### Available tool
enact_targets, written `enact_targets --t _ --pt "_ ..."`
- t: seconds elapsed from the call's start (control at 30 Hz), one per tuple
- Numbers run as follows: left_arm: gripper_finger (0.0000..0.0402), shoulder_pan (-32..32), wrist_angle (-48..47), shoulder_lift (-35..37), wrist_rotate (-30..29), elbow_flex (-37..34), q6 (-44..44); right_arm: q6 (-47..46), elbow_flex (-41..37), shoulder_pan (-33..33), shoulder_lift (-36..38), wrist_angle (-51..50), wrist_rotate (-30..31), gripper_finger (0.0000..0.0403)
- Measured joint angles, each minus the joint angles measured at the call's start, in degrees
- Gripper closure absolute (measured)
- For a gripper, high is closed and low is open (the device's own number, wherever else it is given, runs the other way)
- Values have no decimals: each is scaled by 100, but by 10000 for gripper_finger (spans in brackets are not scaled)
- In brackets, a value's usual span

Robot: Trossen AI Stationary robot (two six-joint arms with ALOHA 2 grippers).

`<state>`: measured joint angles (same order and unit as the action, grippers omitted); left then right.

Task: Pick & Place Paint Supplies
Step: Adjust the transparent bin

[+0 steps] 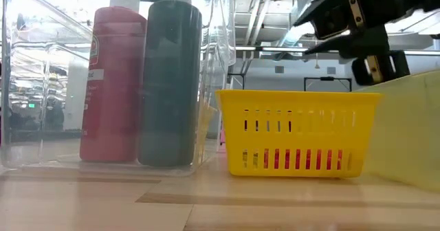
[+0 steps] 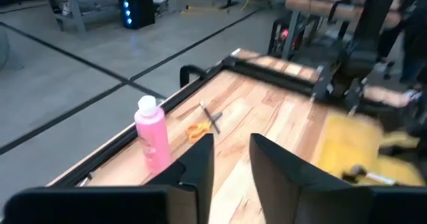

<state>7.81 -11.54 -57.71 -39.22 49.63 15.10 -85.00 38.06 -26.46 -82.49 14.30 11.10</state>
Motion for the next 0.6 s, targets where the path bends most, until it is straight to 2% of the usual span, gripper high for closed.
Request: enact_targets --t 0.17,0.3,0.47,0.6 --pt "389 -324 -538 -510 212 2 387 74 1 44 602 -533 260 336" --pt "399 -625 -1183 -810 757 -2 663 282 1 72 972 -580 435 394" --pt "401 -989 -1230 -1216 2058 -2 300 414 -1 74 1284 -729 615 400" --pt "401 -1092 -1370 -1440 2108 -2 282 481 -1 76 1442 -931 701 401"
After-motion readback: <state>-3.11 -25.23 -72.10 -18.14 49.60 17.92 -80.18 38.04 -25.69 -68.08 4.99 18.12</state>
